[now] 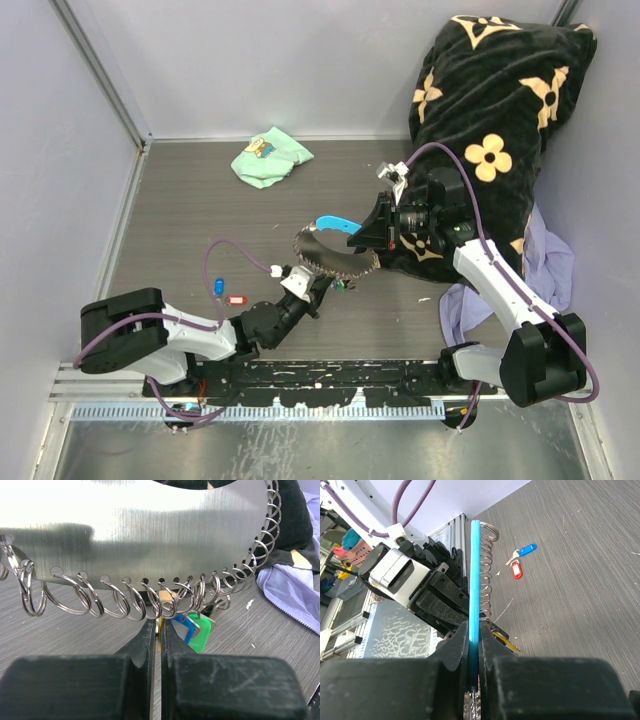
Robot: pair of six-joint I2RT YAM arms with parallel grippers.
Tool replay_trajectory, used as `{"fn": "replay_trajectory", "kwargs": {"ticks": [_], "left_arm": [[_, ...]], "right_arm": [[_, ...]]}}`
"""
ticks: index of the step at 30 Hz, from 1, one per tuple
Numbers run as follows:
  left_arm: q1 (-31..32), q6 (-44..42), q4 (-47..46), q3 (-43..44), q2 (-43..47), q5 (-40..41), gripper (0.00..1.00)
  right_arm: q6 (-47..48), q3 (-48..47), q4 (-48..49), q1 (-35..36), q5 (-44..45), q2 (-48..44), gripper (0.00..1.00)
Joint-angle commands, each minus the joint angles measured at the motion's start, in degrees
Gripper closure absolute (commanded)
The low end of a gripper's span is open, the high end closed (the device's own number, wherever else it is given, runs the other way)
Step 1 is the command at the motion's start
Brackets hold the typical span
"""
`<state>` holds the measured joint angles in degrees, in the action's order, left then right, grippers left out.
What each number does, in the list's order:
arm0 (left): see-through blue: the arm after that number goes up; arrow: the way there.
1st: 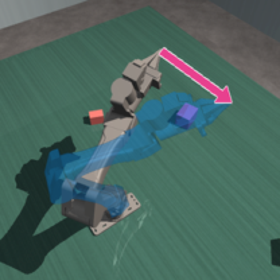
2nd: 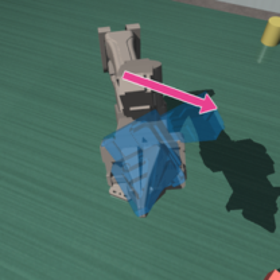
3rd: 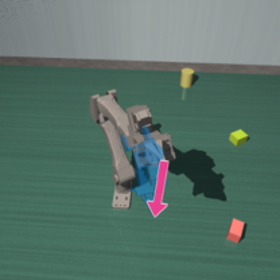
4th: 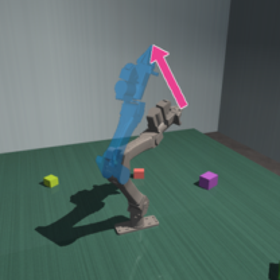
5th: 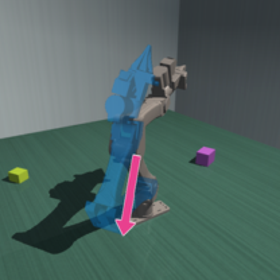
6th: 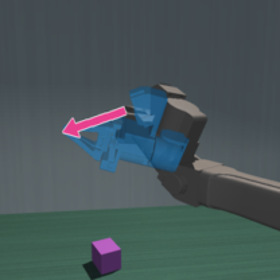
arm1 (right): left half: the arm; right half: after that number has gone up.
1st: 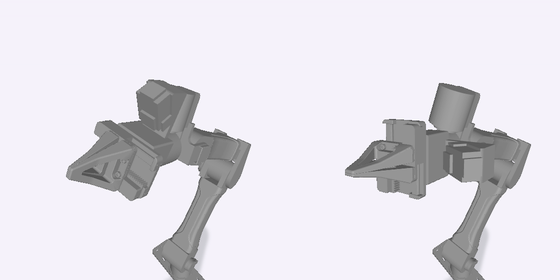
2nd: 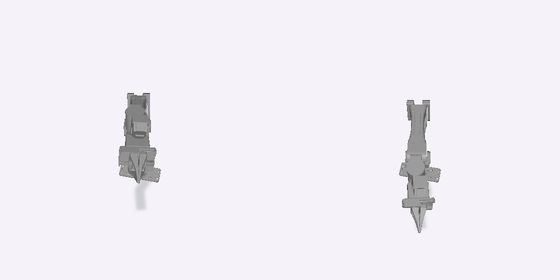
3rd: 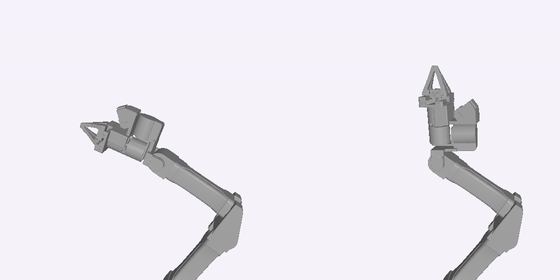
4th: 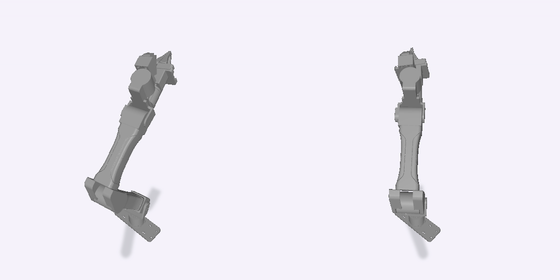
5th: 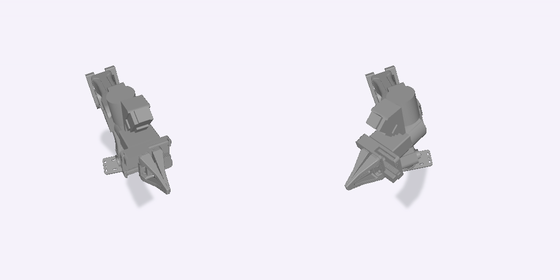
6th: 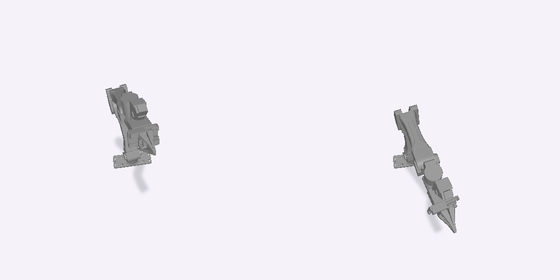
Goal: Remove the keys from the keyring
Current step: Pick up the key from the keyring.
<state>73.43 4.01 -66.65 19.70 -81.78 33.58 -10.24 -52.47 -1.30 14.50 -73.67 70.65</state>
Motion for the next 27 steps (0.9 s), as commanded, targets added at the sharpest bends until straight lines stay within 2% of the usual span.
{"fn": "replay_trajectory", "kwargs": {"ticks": [1,12,27], "left_arm": [[0.23,-0.13,-4.63,0.48,1.55,-0.36,1.0],[0.18,0.07,0.18,-0.59,5.56,-4.96,1.0],[0.13,5.22,30.4,3.95,18.44,-10.64,1.0]], "right_arm": [[0.26,-0.53,3.27,-0.2,-1.63,-1.73,0.99],[0.31,-0.36,3.38,-0.4,-0.3,-1.57,0.99],[0.04,0.06,3.65,-0.84,0.15,-1.22,0.99]]}}
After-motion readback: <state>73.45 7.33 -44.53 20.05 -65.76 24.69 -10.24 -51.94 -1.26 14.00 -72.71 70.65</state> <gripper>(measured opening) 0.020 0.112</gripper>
